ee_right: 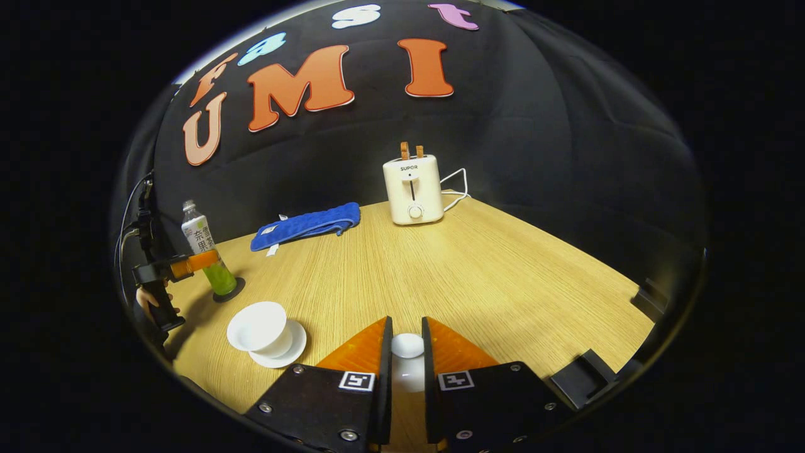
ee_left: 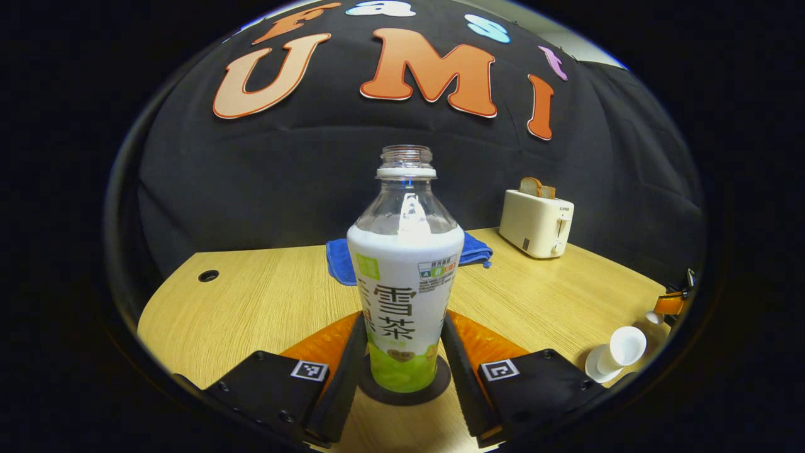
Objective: Open the teacup lid with one hand, grasp the water bottle and pour water into the teacup with the other hand; after pouring, place the water bottle on the coaster and then close the teacup lid.
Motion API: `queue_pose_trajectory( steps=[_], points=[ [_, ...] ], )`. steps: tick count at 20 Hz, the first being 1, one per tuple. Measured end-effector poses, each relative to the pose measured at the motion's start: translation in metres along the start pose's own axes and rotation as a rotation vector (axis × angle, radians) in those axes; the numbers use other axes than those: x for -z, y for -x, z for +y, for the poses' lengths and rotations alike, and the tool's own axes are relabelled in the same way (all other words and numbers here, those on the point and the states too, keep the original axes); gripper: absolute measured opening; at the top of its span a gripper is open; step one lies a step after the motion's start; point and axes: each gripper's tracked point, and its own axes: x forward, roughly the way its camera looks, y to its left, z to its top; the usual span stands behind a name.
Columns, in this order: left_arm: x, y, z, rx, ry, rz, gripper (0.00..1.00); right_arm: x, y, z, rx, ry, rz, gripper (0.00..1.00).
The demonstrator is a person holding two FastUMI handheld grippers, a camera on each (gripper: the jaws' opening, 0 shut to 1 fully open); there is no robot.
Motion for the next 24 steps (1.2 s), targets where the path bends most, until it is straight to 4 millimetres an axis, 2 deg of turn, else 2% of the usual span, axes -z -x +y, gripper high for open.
queue_pose_trajectory(
  steps=[2,3,4,6,12,14,17,19,21,22,23,24],
  points=[
    [0.002,0.000,0.000,0.002,0.005,0.005,0.72,0.000,0.000,0.000,0.001,-0.001,-0.001,0.23],
    [0.002,-0.001,0.000,0.002,0.006,0.007,0.76,-0.001,0.001,-0.001,0.002,-0.001,-0.002,0.23],
    [0.003,-0.001,-0.001,0.001,0.007,0.005,0.72,-0.001,0.002,-0.001,0.003,-0.001,-0.003,0.22],
    [0.005,0.000,0.000,0.001,0.003,0.009,0.75,-0.002,0.003,-0.001,0.003,-0.001,-0.007,0.22],
    [0.011,0.007,0.001,-0.023,0.015,0.015,0.98,-0.013,0.009,0.005,-0.007,0.005,-0.032,0.22],
    [0.017,0.015,0.002,-0.041,0.017,0.026,0.98,-0.021,0.013,0.011,-0.020,0.013,-0.048,0.22],
    [0.019,0.032,0.003,-0.065,0.017,0.015,0.97,-0.034,0.017,0.030,-0.061,0.030,-0.077,0.22],
    [0.019,0.050,0.005,-0.089,0.018,-0.006,0.98,-0.041,0.019,0.048,-0.101,0.047,-0.094,0.22],
    [0.022,0.074,0.011,-0.133,0.012,-0.024,0.98,-0.044,0.018,0.071,-0.149,0.064,-0.105,0.22],
    [0.023,0.087,0.014,-0.153,0.009,-0.046,0.98,-0.045,0.017,0.084,-0.175,0.073,-0.108,0.18],
    [0.024,0.098,0.015,-0.165,0.004,-0.056,0.96,-0.044,0.016,0.097,-0.202,0.081,-0.109,0.22],
    [0.028,0.110,0.019,-0.184,-0.001,-0.057,0.98,-0.043,0.014,0.110,-0.228,0.092,-0.105,0.22]
  ],
)
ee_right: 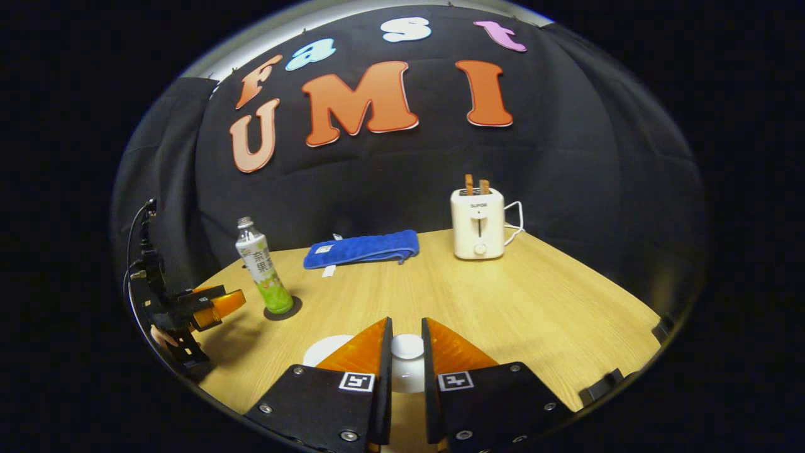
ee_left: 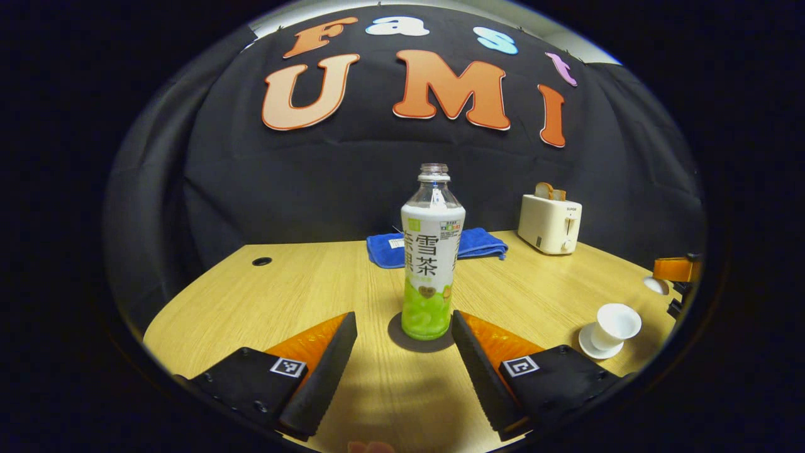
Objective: Open the teacup lid with one hand, grasp the water bottle and pour water into the teacup with the other hand; after pouring, place the water bottle on the coaster and then close the teacup lid.
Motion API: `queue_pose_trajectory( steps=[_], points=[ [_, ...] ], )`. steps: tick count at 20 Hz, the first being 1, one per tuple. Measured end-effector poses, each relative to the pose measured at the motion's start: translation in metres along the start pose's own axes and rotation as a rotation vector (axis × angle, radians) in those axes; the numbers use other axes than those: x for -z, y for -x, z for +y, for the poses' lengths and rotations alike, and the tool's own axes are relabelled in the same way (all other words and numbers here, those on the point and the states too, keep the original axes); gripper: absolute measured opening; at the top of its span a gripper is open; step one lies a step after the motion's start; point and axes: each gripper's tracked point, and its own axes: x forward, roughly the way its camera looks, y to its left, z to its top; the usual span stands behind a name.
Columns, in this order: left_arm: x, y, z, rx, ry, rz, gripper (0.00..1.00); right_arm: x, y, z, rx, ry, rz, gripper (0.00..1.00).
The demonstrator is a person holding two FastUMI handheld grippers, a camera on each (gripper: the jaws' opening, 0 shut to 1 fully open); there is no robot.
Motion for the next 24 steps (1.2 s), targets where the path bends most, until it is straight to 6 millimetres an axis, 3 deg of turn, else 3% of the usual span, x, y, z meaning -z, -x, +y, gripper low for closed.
queue_pose_trajectory(
  steps=[4,8,12,19,22,23,24],
  points=[
    [0.006,0.035,0.028,-0.077,0.019,-0.001,0.98,0.009,-0.016,0.041,-0.090,0.030,0.017,0.22],
    [0.003,0.065,0.056,-0.150,0.042,-0.027,0.96,0.023,-0.030,0.062,-0.123,0.060,0.046,0.22],
    [-0.001,0.076,0.071,-0.184,0.031,-0.046,0.98,0.032,-0.036,0.062,-0.112,0.086,0.061,0.22],
    [-0.009,0.080,0.069,-0.179,0.015,-0.068,0.98,0.040,-0.037,0.058,-0.103,0.105,0.070,0.22],
    [-0.010,0.082,0.069,-0.179,0.013,-0.074,0.98,0.042,-0.036,0.057,-0.106,0.104,0.074,0.27],
    [-0.012,0.083,0.069,-0.182,0.013,-0.076,0.98,0.041,-0.036,0.056,-0.104,0.103,0.071,0.23],
    [-0.012,0.084,0.069,-0.182,0.013,-0.077,0.98,0.039,-0.035,0.055,-0.102,0.097,0.070,0.34]
  ],
)
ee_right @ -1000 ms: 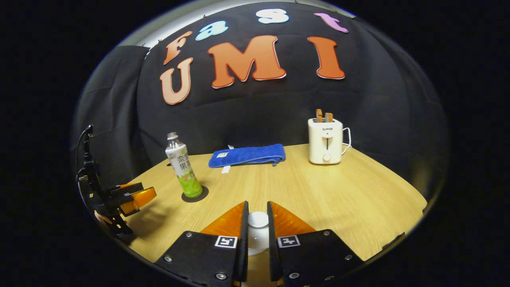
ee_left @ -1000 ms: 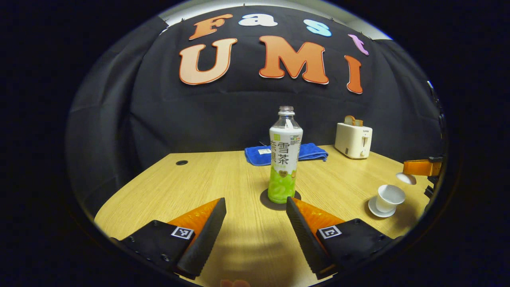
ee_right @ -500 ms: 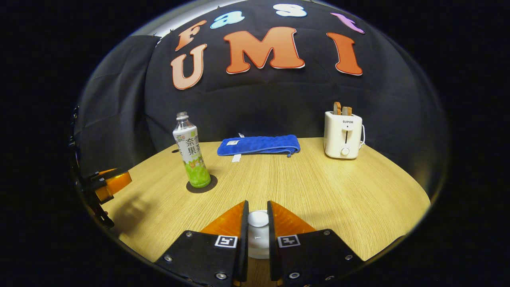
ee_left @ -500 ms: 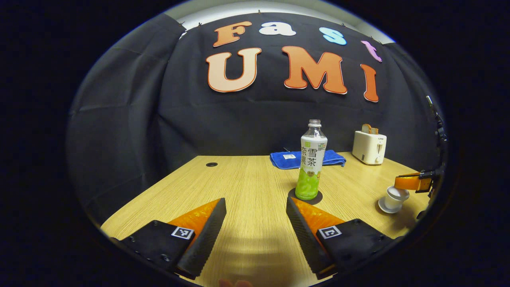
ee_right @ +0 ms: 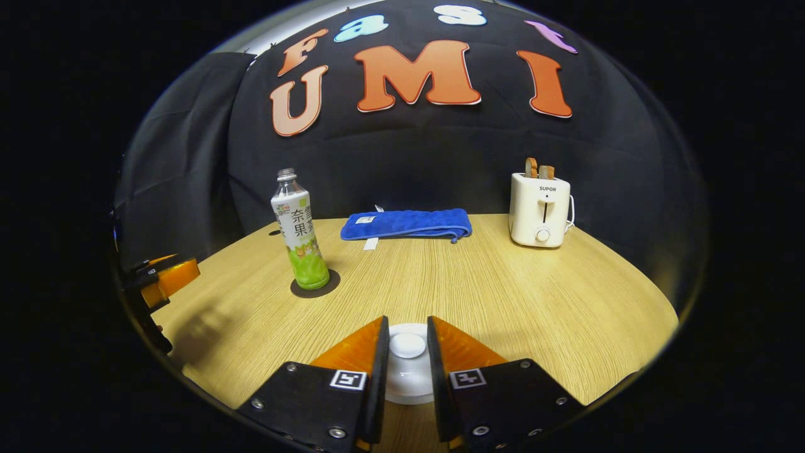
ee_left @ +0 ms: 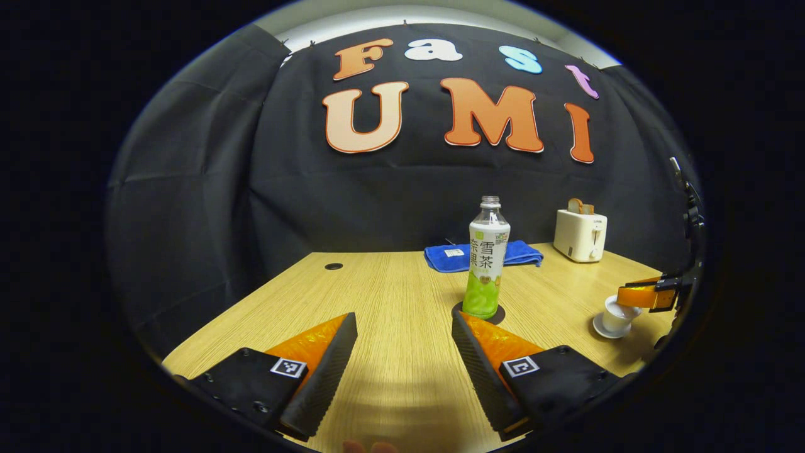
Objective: Open the teacup lid with one hand, grasp the water bottle and pour water into the teacup with the other hand; after pouring, place the water bottle on the coaster and then close the teacup lid.
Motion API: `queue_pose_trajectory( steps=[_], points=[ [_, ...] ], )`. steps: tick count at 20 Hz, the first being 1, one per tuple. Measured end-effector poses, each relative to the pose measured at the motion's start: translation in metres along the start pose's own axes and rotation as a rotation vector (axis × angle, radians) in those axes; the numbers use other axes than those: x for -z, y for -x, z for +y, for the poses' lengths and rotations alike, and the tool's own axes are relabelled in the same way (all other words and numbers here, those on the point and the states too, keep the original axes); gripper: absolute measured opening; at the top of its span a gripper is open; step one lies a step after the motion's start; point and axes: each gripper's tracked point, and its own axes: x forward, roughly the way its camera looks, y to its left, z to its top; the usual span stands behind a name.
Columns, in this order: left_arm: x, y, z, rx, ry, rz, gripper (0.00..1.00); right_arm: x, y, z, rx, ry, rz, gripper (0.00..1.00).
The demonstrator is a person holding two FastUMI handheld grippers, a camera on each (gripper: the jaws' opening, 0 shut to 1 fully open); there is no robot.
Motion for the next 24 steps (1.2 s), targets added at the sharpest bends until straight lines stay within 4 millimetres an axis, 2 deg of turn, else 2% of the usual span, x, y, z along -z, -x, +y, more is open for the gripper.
queue_pose_trajectory(
  steps=[1,2,3,4,6,10,14,17,24],
  points=[
    [-0.001,0.000,0.000,-0.001,0.001,0.000,0.98,-0.001,0.002,-0.001,0.002,-0.007,-0.003,0.38],
    [-0.002,0.000,-0.001,-0.003,0.002,0.000,0.96,-0.005,0.004,-0.002,0.001,-0.016,-0.010,0.51],
    [-0.002,0.000,-0.001,-0.005,0.002,-0.002,0.96,-0.007,0.007,-0.004,0.005,-0.022,-0.015,0.55],
    [-0.003,0.001,-0.001,-0.008,0.002,-0.002,0.96,-0.010,0.011,-0.007,0.013,-0.023,-0.016,0.66],
    [-0.006,0.003,-0.002,-0.010,0.009,-0.006,0.98,-0.019,0.024,-0.011,0.022,-0.019,-0.043,0.77],
    [-0.018,0.007,0.000,-0.015,0.038,-0.026,0.96,-0.041,0.046,-0.024,0.060,-0.001,-0.116,0.90],
    [-0.032,0.012,0.008,-0.041,0.053,-0.064,0.98,-0.054,0.065,-0.036,0.080,0.002,-0.189,0.97],
    [-0.042,0.017,0.017,-0.073,0.030,-0.095,0.97,-0.063,0.078,-0.048,0.105,0.020,-0.236,0.97],
    [-0.061,0.029,0.010,-0.073,0.027,-0.152,0.97,-0.062,0.090,-0.068,0.145,-0.009,-0.249,0.97]
  ],
)
